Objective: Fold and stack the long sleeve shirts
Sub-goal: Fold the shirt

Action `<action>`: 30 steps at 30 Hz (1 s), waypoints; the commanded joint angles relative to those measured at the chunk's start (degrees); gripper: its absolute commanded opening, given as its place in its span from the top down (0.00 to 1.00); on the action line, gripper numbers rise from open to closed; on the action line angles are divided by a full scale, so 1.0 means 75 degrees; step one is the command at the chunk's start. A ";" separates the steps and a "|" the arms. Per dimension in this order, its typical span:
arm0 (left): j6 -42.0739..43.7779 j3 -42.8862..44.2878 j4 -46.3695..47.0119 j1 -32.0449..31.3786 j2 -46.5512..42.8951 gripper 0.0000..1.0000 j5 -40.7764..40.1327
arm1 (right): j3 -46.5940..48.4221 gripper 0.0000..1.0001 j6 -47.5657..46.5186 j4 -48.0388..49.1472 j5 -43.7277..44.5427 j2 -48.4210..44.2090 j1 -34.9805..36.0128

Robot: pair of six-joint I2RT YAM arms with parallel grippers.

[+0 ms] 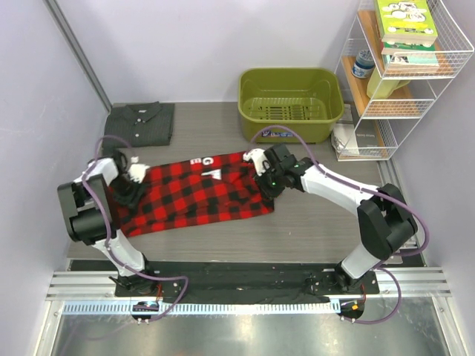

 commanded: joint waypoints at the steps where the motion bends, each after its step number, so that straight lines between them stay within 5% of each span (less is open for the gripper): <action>1: 0.0019 -0.0661 -0.1065 0.1144 -0.0360 0.50 -0.0674 | 0.0711 0.75 -0.0392 -0.0062 0.0689 0.0226 0.0678; 6: -0.0041 -0.0497 -0.1794 0.1497 -0.1461 0.32 0.1107 | 0.1379 0.85 -0.0485 -0.0131 0.1053 0.1268 0.1170; 13: -0.0333 0.0018 -0.1666 0.1497 -0.2552 0.22 0.2245 | 0.2680 0.99 -0.1211 0.0102 0.2119 0.3447 0.1136; 20: -0.0485 0.0499 -0.1560 0.1497 -0.2553 0.21 0.2761 | 0.4413 0.99 -0.1985 0.0278 0.2495 0.5016 0.1136; 30: -0.0054 0.0851 -0.1536 0.1381 -0.1921 0.22 0.3253 | 0.9133 0.99 -0.3192 0.0664 0.3373 0.8016 0.1054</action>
